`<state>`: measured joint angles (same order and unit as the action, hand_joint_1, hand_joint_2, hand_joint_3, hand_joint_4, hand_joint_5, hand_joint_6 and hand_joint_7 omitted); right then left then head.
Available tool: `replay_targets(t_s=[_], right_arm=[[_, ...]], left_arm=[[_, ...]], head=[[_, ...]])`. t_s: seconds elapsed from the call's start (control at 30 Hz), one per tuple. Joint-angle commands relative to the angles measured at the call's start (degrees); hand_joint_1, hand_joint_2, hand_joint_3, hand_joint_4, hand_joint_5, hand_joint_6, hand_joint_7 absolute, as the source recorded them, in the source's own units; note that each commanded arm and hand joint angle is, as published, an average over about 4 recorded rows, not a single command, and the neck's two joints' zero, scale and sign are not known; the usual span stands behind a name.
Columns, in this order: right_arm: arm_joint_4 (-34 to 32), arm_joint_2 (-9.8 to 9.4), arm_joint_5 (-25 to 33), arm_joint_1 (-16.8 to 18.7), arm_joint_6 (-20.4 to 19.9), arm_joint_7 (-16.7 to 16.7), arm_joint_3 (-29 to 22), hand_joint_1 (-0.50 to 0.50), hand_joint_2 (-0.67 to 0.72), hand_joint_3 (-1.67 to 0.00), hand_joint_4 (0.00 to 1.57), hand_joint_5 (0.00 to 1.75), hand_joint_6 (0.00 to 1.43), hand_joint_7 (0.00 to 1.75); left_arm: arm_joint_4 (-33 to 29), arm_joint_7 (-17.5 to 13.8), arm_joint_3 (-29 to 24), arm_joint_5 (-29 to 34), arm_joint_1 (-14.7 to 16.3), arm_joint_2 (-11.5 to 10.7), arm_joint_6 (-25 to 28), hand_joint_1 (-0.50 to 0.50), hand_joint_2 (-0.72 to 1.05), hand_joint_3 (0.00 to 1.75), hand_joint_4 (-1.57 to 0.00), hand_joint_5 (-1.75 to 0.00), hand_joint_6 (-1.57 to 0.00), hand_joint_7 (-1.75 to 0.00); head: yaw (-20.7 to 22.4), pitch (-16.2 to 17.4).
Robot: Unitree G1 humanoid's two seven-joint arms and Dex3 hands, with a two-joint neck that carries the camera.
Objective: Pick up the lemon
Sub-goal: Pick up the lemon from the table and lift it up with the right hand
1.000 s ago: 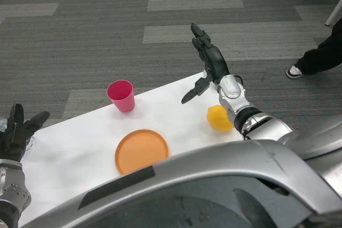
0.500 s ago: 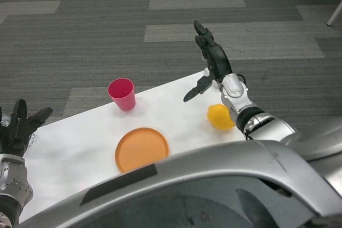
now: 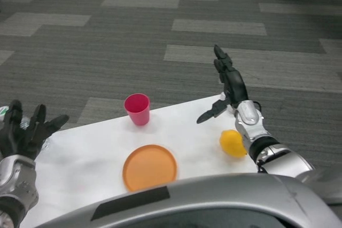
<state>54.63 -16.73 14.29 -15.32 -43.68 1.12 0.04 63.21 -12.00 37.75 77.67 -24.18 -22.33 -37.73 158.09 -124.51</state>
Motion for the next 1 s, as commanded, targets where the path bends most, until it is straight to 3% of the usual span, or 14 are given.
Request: replay_targets(t_s=[0.03,0.17,0.5,0.8,1.0], right_arm=[[-1.0,-0.41,0.1,0.4,-0.1,0.3,-1.3,-0.29,0.28,-0.16,0.00,0.27,0.00,0.00],[-1.0,-0.38,0.1,0.7,-0.1,0.3,-1.9,-0.29,0.28,-0.16,0.00,0.29,0.00,0.00],[-2.3,-0.19,0.2,1.6,-0.1,0.9,-3.0,-0.29,0.27,-0.16,0.00,0.29,0.00,0.00],[-10.5,-1.33,0.2,10.5,0.4,7.8,-10.5,-0.29,0.22,-0.16,0.00,0.29,0.00,0.00],[-16.0,-1.50,0.3,17.1,0.6,8.7,-14.7,-0.29,0.15,-0.20,0.00,0.29,0.00,0.00]], left_arm=[[0.2,0.2,0.0,-0.1,-0.2,-0.1,0.2,0.50,1.05,0.09,0.00,0.00,0.00,0.00],[0.2,0.2,0.1,-0.1,-0.2,-0.1,0.2,0.50,1.05,0.09,0.00,0.00,0.00,0.00],[0.2,0.1,0.3,-0.1,-0.3,-0.2,0.2,0.50,1.05,0.09,0.00,0.00,0.00,0.00],[0.2,0.1,-0.3,-0.1,0.1,-0.3,0.2,0.50,1.05,0.09,0.00,0.00,0.00,0.00],[0.2,0.1,-0.2,-0.1,0.0,-0.3,0.4,0.50,1.05,0.09,0.00,0.00,0.00,0.00]], head=[[-8.2,0.8],[-15.2,1.2],[-13.7,1.7],[-14.2,1.9],[-16.2,2.3]])
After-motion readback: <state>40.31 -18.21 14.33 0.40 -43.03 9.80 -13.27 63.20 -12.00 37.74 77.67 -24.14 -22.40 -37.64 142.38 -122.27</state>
